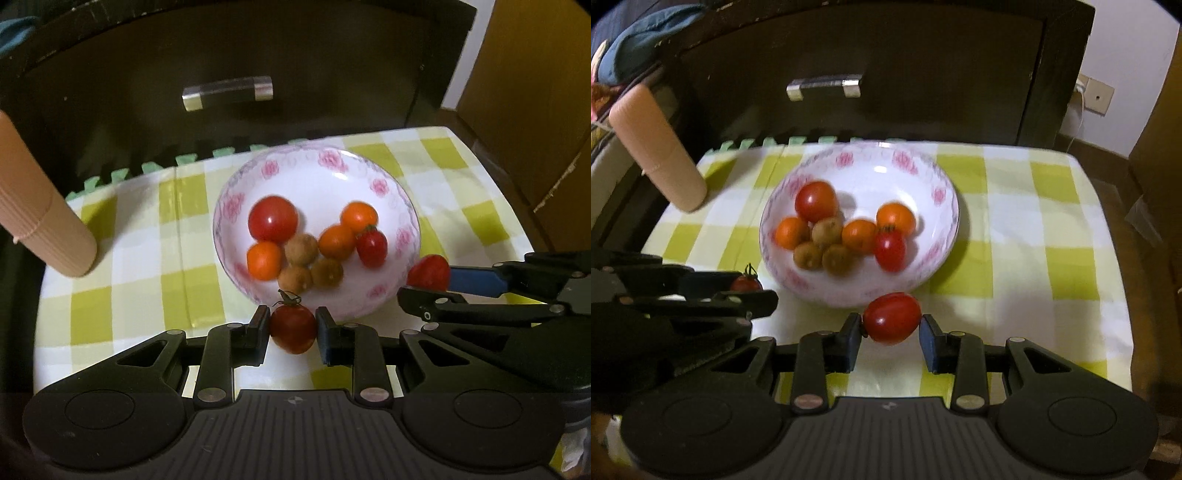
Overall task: Organize fruits
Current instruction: 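Carry both cherry tomatoes in the tools over the bowl, then open both tools to drop the cherry tomatoes into the bowl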
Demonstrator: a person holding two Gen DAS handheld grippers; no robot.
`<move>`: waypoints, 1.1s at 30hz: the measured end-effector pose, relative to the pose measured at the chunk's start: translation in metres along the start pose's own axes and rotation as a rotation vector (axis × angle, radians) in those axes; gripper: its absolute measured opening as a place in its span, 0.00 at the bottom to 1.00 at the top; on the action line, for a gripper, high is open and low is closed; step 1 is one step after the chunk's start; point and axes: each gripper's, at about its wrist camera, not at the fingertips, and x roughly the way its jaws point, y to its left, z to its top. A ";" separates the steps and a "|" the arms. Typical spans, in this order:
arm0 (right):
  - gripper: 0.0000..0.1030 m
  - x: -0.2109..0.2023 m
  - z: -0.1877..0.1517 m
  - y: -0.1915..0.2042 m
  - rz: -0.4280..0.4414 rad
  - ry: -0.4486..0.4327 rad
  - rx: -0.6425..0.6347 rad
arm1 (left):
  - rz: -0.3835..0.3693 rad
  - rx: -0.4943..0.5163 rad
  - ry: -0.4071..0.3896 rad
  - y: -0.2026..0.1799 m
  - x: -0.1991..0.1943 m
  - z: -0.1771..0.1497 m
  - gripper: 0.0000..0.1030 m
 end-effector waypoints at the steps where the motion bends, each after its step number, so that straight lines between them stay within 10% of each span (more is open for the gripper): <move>1: 0.32 0.000 0.003 0.000 -0.002 -0.006 0.002 | 0.000 -0.004 -0.001 0.001 0.001 0.002 0.33; 33: 0.32 0.044 0.043 -0.022 0.024 -0.072 0.091 | 0.030 0.010 -0.031 0.012 0.039 0.031 0.31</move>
